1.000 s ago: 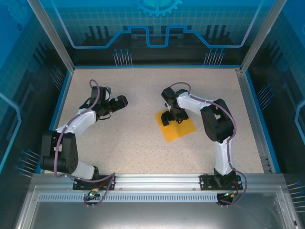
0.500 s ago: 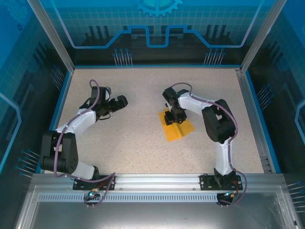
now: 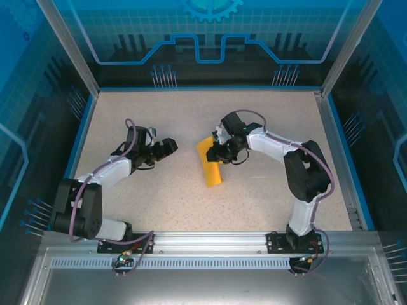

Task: Fold a paper plane with a square sheet of paper (pick it up from the middle)
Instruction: Fold the square sheet of paper in half at the center of the table.

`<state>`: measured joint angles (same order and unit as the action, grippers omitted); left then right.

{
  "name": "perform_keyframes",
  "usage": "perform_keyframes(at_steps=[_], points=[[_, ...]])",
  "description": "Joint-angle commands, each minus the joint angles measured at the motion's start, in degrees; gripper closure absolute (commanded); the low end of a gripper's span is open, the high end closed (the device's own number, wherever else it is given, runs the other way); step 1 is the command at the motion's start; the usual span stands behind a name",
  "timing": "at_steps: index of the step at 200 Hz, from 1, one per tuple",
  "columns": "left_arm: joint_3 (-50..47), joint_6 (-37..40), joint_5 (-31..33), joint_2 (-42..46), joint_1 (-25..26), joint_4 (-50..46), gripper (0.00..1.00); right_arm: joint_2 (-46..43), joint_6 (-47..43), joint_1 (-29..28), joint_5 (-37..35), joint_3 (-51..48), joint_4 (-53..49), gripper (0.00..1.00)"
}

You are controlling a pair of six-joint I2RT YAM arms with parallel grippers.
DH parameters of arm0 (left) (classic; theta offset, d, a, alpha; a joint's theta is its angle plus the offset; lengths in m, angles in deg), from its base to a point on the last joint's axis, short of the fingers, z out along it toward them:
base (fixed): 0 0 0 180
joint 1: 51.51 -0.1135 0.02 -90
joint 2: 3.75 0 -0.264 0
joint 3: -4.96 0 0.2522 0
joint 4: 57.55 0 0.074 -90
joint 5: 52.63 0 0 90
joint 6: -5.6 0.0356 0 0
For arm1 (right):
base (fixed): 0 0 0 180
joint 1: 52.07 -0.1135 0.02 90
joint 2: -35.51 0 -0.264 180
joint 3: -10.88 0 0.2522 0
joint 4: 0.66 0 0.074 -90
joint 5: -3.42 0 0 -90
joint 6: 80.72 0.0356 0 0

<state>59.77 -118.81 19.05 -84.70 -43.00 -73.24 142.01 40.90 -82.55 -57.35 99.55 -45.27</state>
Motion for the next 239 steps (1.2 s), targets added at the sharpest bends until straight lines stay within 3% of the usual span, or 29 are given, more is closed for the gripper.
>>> perform_keyframes(at_steps=[1, 71, 146, 239], points=[[-1.2, -3.8, -4.0, 1.0, 3.2, 6.0, 0.17, -0.2, 2.5, 0.7, 6.6, -1.5, 3.1, 0.71], [0.1, -9.9, -6.8, -7.8, 10.7, 15.1, 0.41, 4.0, 2.5, 4.3, 3.3, -4.6, 3.6, 0.7], [5.8, -11.4, -7.2, -15.0, 15.6, 15.0, 0.46, 5.2, 2.3, 4.6, -5.1, -4.6, 1.1, 0.58], [8.1, -12.4, -7.6, -18.8, 16.6, 14.0, 0.48, 1.1, 2.6, 4.1, -11.0, -4.8, -1.0, 0.4]])
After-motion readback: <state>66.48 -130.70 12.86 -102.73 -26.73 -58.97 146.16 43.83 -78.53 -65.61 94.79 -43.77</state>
